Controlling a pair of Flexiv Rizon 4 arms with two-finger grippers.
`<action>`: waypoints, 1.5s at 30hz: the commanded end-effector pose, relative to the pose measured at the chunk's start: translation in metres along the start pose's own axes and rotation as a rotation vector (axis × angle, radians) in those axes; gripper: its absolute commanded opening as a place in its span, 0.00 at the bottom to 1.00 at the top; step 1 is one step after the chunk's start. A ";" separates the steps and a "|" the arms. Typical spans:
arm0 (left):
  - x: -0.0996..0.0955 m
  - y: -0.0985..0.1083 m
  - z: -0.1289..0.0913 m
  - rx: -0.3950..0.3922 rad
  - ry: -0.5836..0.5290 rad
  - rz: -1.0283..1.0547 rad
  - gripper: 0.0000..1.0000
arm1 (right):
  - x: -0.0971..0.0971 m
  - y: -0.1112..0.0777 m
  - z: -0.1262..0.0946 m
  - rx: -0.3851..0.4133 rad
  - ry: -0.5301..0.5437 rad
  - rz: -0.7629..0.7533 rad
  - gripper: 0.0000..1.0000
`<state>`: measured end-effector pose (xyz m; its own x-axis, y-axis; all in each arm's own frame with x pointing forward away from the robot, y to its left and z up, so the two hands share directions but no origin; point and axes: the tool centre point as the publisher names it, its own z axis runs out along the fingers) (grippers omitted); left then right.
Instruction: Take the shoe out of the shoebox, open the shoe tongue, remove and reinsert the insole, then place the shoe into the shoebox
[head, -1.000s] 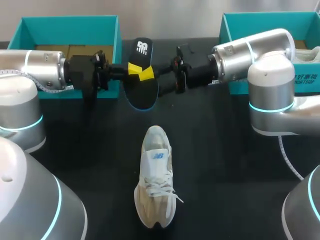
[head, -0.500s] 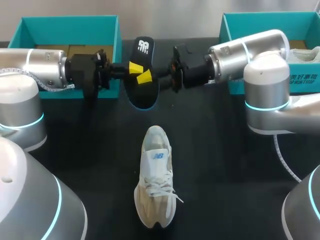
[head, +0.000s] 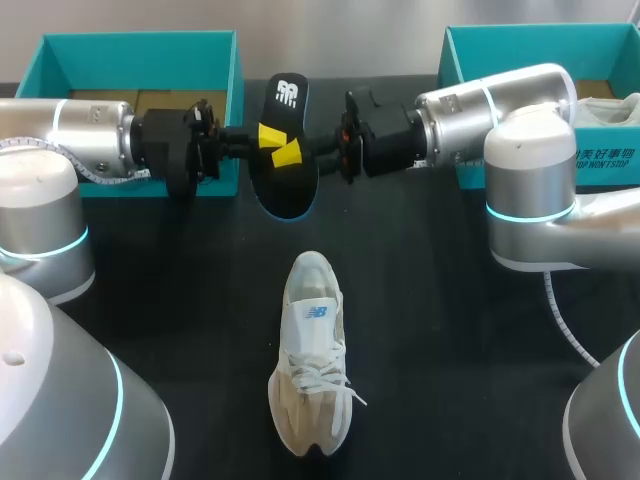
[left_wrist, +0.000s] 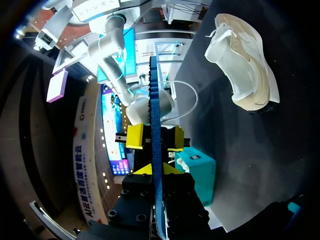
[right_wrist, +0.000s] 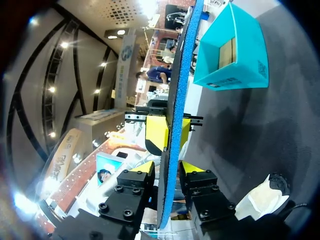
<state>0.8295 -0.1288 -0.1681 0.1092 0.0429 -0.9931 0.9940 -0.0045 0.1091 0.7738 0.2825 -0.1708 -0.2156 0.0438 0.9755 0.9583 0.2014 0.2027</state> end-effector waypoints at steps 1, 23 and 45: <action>0.001 -0.001 0.000 0.001 -0.003 0.003 0.00 | 0.001 -0.003 0.002 -0.029 0.001 -0.002 0.33; 0.002 -0.001 -0.001 -0.013 -0.006 0.012 0.00 | 0.002 -0.002 0.001 -0.075 0.005 -0.008 0.04; -0.004 -0.017 -0.033 0.021 0.064 -0.023 1.00 | -0.001 -0.009 -0.015 -0.123 0.014 -0.050 0.00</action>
<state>0.8208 -0.1100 -0.1701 0.0892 0.0820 -0.9926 0.9959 -0.0252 0.0874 0.7735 0.2700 -0.1750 -0.2602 0.0157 0.9654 0.9620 0.0903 0.2578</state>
